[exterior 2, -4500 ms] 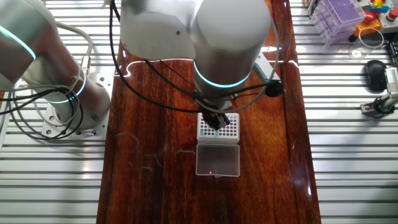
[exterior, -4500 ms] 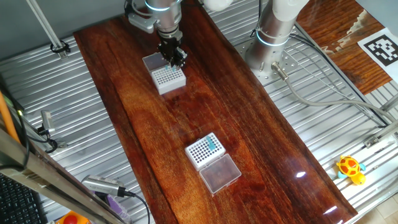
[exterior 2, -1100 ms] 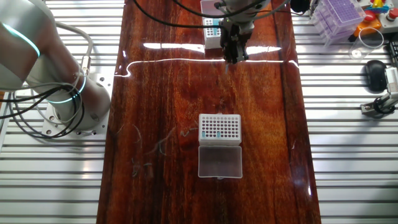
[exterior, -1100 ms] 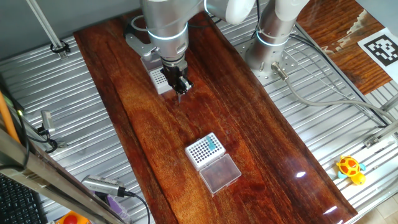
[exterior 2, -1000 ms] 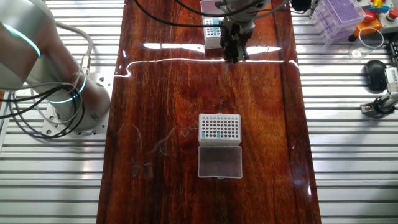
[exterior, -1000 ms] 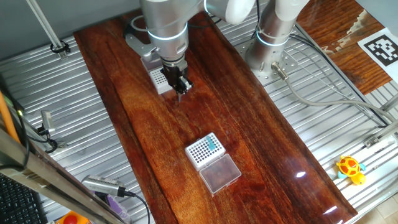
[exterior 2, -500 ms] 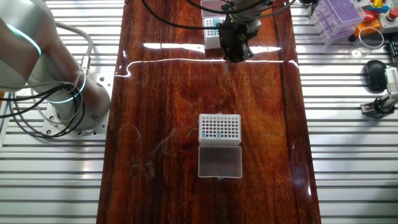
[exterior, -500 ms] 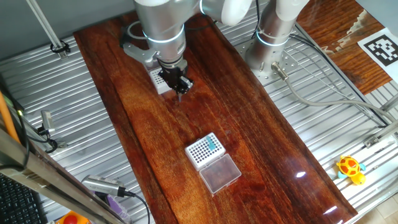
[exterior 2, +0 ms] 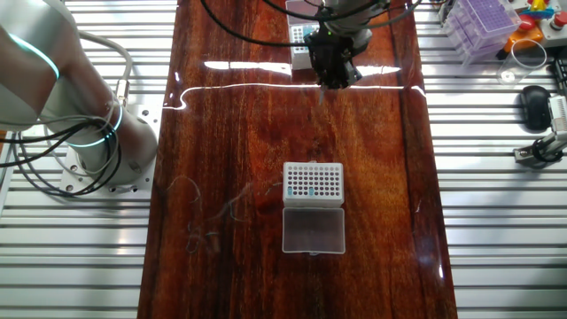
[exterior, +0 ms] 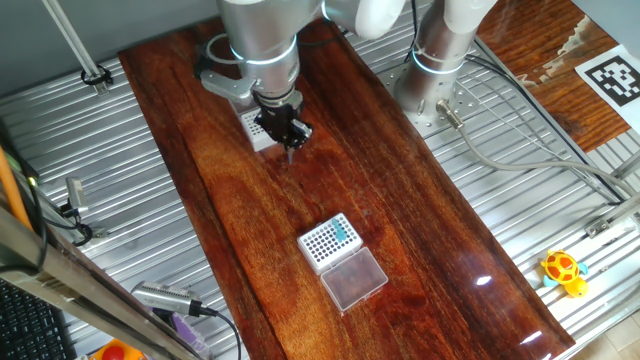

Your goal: Transfer all medium pipette tips from one holder to another

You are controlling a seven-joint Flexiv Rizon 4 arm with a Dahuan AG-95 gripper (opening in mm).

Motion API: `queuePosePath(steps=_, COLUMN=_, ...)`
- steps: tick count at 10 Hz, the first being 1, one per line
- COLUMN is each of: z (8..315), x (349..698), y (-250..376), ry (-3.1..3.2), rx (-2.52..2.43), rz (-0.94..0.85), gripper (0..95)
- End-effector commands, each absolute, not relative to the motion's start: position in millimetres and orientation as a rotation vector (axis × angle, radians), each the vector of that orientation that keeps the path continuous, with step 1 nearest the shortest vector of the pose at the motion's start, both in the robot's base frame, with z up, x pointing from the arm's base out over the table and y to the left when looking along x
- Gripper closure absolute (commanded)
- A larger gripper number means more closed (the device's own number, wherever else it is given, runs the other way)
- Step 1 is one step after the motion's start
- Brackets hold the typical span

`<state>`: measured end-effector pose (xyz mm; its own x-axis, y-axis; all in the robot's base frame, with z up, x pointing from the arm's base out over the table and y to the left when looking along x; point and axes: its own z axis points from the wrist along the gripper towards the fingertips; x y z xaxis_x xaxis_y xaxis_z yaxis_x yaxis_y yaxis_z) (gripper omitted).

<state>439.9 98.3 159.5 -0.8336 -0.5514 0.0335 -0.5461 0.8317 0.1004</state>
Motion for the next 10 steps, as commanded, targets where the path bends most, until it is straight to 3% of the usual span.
queuePosePath(steps=1, z=151.2, x=450.7, y=140.4, ry=-3.008, rx=0.726, rz=-0.132, gripper=95.0)
queuePosePath(steps=5, z=141.9, x=447.2, y=213.4, ry=-3.067, rx=0.551, rz=-0.132, gripper=95.0)
queuePosePath(steps=10, z=137.6, x=439.2, y=242.8, ry=-3.091, rx=0.463, rz=-0.154, gripper=95.0)
